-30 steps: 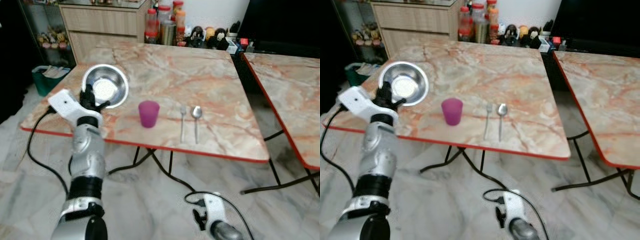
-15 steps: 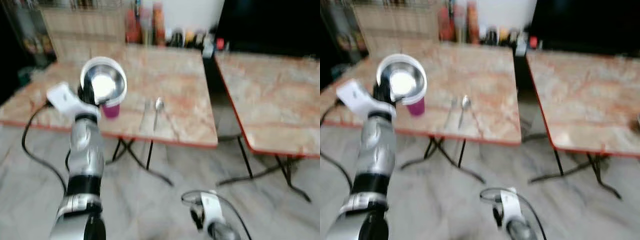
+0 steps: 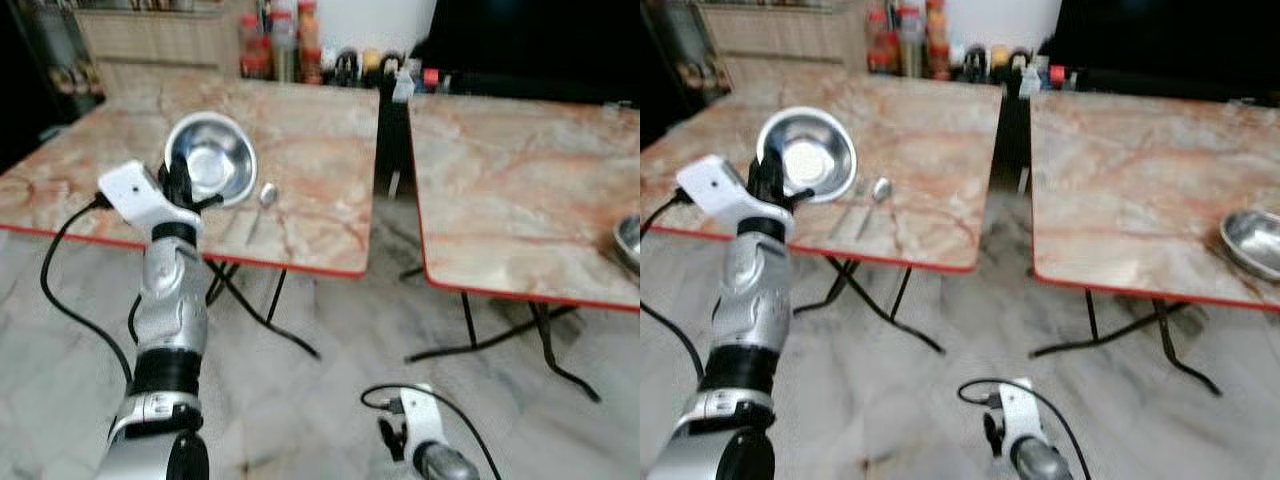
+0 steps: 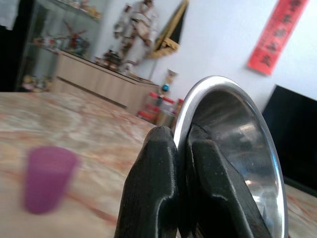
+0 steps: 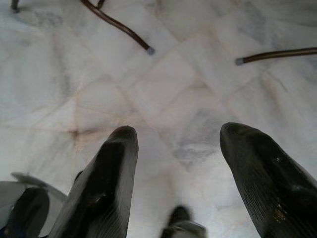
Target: Setting the table
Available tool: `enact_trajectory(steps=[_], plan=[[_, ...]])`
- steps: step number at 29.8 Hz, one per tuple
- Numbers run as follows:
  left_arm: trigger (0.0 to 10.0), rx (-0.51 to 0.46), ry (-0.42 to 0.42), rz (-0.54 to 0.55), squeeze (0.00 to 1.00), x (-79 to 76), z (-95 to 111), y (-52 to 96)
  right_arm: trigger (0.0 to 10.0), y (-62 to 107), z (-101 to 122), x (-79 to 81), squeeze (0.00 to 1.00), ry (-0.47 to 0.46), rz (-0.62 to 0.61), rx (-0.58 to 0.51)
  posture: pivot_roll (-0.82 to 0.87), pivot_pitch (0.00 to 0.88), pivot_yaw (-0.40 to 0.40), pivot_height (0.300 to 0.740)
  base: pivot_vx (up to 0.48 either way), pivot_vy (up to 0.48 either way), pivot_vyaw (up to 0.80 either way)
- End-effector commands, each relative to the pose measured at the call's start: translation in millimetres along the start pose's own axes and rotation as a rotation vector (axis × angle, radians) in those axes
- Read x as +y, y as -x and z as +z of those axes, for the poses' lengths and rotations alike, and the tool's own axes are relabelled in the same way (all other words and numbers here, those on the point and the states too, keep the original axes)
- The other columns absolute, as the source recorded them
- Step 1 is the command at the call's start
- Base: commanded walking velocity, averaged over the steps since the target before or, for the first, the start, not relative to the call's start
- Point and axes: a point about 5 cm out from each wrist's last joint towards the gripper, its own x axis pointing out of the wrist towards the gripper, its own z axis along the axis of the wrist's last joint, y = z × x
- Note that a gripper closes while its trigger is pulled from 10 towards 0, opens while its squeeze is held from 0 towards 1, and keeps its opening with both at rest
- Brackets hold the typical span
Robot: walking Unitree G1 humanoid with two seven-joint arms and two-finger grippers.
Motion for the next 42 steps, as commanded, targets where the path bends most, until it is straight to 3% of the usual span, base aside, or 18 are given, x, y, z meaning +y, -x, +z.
enact_trajectory(steps=[1, 14, 22, 42], plan=[[10.0, -0.009, -0.002, -0.054, 0.0, -17.0, 2.9, -2.7, 10.0, 1.2, -0.4, -9.4, 0.0, -0.005, -0.028, 0.0, 0.1, 0.028, -0.014, 0.715, 0.251, -0.405, 0.0], [10.0, -0.006, -0.005, -0.067, 0.0, -20.1, 2.7, -2.8, 10.0, 1.0, 0.0, -8.5, 0.0, -0.015, -0.028, -0.002, 0.1, 0.031, -0.012, 0.715, 0.255, -0.402, 0.0], [10.0, -0.005, -0.008, -0.089, 0.0, -23.8, 2.6, -0.9, 10.0, 1.3, -1.2, -11.0, 0.0, -0.041, -0.04, 0.011, 0.1, 0.031, -0.014, 0.715, 0.257, -0.401, -0.71], [10.0, -0.001, -0.011, -0.09, 0.0, -24.3, 2.1, -1.0, 10.0, 1.1, 0.3, -11.6, 0.0, -0.037, -0.035, 0.004, 0.1, 0.032, -0.019, 0.715, 0.258, -0.402, 0.0]])
